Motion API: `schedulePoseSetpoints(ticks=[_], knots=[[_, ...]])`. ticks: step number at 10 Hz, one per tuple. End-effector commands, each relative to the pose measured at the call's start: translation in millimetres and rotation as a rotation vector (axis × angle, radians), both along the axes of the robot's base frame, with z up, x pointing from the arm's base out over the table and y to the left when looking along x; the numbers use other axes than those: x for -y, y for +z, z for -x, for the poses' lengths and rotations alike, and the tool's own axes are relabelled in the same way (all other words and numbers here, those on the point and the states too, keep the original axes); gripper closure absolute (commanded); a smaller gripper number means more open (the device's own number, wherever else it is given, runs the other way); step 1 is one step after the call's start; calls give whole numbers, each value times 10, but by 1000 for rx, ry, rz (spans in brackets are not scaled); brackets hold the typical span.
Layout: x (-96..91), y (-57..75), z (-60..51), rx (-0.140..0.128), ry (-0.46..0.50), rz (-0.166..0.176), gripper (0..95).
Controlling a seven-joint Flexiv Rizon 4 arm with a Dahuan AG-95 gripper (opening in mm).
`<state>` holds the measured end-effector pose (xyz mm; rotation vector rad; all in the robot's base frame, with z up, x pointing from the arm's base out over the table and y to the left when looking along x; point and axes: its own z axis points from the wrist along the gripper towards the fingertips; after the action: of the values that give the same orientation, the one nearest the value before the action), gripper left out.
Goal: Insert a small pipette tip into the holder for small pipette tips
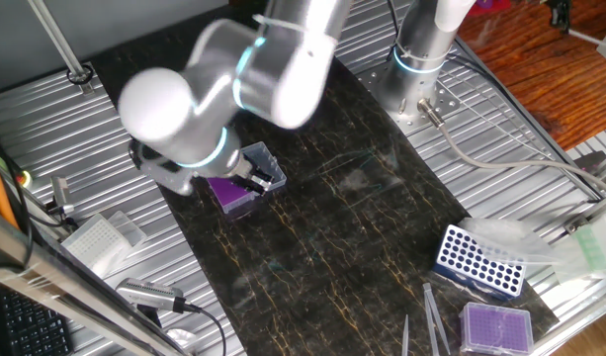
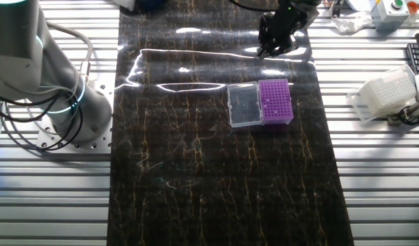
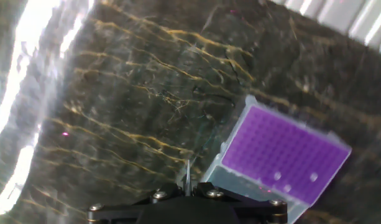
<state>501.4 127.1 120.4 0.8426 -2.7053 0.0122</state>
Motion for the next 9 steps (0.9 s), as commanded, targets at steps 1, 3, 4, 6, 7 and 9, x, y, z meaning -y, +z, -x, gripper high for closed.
schedulePoseSetpoints(ticks=[1, 3, 4, 6, 7, 9], knots=[[9, -52, -55, 52, 153, 11, 950], [-21, -80, -82, 80, 219, -6, 950], [-38, -87, -93, 89, 241, -10, 950], [-79, -111, -114, 119, 275, -13, 950], [-93, -119, -120, 127, 280, -13, 950], [-121, -135, -131, 142, 304, -17, 950]])
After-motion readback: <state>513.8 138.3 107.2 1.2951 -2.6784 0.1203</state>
